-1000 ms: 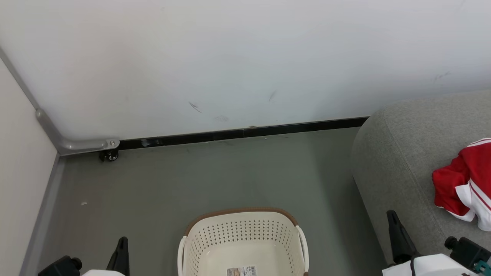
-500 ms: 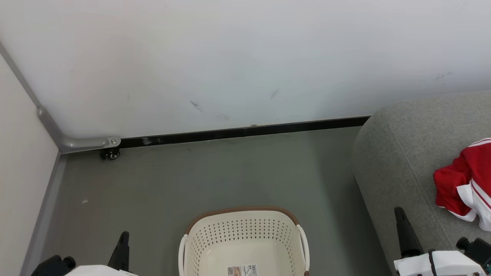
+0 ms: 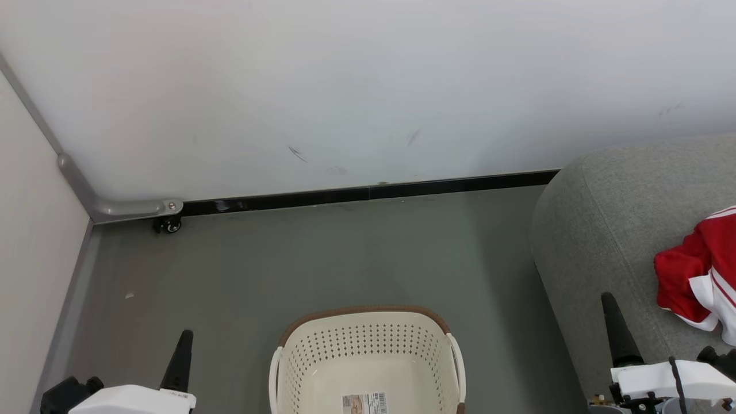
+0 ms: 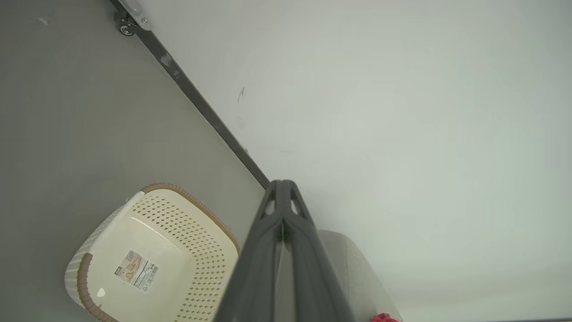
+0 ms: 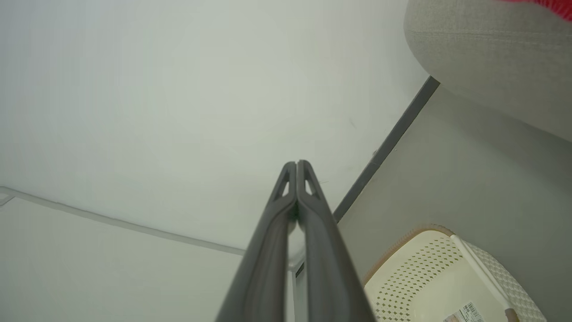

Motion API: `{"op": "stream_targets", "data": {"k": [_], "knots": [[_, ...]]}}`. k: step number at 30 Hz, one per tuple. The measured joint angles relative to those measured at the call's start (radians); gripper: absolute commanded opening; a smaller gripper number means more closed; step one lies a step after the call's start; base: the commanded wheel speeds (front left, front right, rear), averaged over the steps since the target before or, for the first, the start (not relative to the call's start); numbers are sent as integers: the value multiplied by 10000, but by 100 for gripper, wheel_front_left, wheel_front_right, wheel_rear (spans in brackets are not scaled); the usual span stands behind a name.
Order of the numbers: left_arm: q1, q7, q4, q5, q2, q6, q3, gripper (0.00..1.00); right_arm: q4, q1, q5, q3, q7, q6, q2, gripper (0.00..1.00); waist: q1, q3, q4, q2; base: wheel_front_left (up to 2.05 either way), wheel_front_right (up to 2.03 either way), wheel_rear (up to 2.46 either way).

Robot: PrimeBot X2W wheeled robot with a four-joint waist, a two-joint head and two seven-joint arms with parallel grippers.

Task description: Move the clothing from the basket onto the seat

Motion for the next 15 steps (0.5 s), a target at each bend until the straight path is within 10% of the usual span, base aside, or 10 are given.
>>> {"op": "stream_targets", "data": {"k": [15], "knots": [[-304,531,13,-1921,-267,-591,522,0,-247,-199,2190,-318,487,0,0,0,-10,131,63,0,0,0,0]]}}
